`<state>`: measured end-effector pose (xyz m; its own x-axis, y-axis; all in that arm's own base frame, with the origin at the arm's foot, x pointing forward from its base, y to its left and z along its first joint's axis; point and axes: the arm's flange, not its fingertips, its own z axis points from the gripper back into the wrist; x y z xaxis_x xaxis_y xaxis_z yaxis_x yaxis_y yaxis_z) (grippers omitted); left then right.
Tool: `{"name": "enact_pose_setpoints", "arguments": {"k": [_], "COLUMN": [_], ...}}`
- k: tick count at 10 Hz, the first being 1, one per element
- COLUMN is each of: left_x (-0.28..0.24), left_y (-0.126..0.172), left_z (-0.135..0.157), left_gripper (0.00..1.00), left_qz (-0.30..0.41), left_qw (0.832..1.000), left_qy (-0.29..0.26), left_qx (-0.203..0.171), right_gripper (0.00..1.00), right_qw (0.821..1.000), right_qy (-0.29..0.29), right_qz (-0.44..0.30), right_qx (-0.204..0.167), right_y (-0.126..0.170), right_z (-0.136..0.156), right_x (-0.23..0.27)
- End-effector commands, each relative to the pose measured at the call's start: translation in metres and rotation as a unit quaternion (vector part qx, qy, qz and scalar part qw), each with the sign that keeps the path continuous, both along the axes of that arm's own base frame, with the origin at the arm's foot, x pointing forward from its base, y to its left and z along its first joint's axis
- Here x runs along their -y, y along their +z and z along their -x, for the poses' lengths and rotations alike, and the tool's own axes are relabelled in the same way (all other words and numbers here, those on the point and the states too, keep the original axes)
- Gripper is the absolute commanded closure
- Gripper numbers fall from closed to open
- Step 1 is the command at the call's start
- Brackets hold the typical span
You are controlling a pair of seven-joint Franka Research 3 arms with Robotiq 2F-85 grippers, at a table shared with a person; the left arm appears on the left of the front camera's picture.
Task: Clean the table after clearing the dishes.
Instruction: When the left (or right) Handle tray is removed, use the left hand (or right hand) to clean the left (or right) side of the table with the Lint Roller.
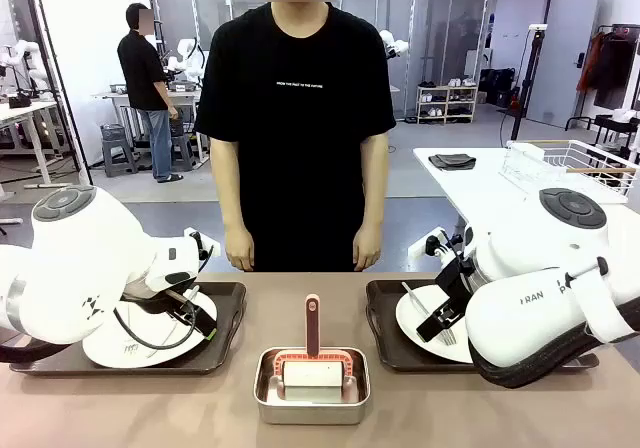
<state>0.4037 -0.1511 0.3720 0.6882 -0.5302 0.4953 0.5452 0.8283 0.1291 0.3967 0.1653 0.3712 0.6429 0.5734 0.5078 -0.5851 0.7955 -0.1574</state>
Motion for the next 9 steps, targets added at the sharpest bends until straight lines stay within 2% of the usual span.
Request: {"name": "enact_pose_setpoints", "arguments": {"k": [1, 9], "left_x": [0.0002, 0.0002], "left_y": [0.0000, 0.0000], "left_z": [0.0001, 0.0001], "left_gripper": [0.00, 0.00], "left_qz": [0.000, 0.000], "left_qw": [1.000, 1.000], "left_qy": [0.000, 0.000], "left_qx": [0.000, 0.000], "right_gripper": [0.00, 0.00], "right_qw": [1.000, 1.000], "right_qy": [0.000, 0.000], "right_qz": [0.000, 0.000], "right_qx": [0.000, 0.000], "right_y": [0.0000, 0.0000], "right_z": [0.0000, 0.0000], "right_x": [0.0000, 0.0000]}}
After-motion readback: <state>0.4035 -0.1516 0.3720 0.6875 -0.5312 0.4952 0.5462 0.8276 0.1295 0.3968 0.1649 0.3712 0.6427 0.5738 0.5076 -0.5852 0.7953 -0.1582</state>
